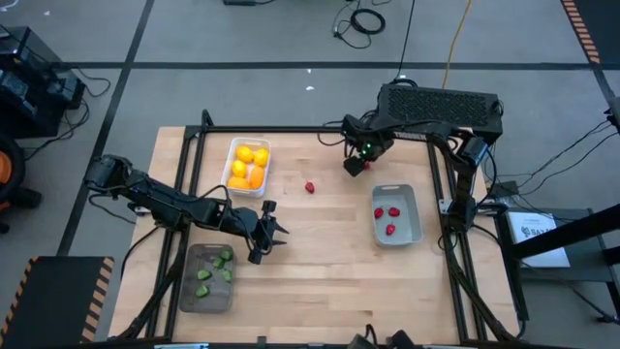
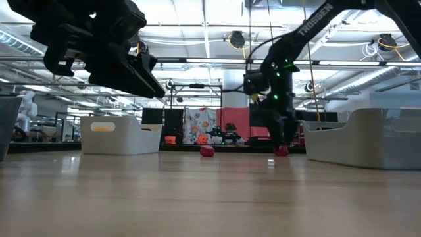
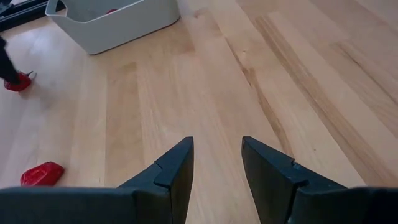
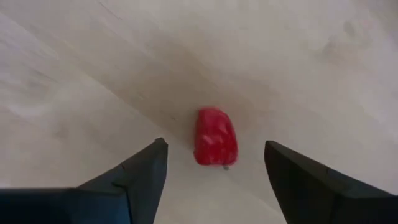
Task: Sort produce into baskets
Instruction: Put the right red chili pepper into the gray bin, then put the red chili pepper into the gray bin
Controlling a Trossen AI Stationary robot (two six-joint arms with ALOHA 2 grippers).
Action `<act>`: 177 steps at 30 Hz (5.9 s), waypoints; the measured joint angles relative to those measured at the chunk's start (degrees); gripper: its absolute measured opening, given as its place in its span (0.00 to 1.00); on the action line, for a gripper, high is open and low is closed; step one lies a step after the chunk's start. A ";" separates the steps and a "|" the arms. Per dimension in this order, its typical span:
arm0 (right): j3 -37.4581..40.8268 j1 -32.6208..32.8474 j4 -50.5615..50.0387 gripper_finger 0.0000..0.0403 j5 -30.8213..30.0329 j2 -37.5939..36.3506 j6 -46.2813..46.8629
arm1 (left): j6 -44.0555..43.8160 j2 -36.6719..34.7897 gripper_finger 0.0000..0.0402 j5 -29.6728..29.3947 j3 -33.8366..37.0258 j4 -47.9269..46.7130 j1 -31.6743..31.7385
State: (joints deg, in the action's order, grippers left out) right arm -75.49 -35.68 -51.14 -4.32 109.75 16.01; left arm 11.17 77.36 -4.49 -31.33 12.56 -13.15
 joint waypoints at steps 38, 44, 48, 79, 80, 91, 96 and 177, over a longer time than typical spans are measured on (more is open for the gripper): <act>-16.83 11.72 -21.70 0.17 7.76 0.06 6.89 | 3.63 0.00 0.36 0.00 0.02 1.88 0.00; -18.78 18.92 -37.31 0.17 7.70 -0.02 12.03 | 6.13 0.00 0.36 0.00 0.02 4.23 0.00; -16.99 23.91 -38.79 0.17 7.47 -0.30 13.23 | 6.20 0.00 0.36 0.00 0.02 5.52 0.00; -7.53 29.35 -38.82 0.43 -1.64 -0.99 17.37 | 5.48 0.00 0.36 1.75 0.02 5.47 -0.04; -7.53 29.37 -38.85 0.43 -1.64 -1.11 17.27 | 5.48 0.00 0.36 1.75 0.02 5.07 -0.04; -10.61 29.85 -31.12 0.39 -1.86 -5.14 23.46 | 5.74 -0.02 0.36 1.24 0.00 -0.67 0.44; -10.74 30.66 -5.19 0.39 -8.69 -4.76 23.67 | 5.67 -0.02 0.36 0.61 0.00 -6.70 2.74; 1.23 35.77 -34.77 0.19 -9.88 -9.90 41.88 | -10.47 -9.11 0.36 -4.25 0.00 -24.55 0.82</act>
State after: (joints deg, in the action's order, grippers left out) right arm -74.26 0.10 -85.91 -14.20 99.85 57.90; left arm 0.70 68.25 -8.74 -31.33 -12.00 -12.33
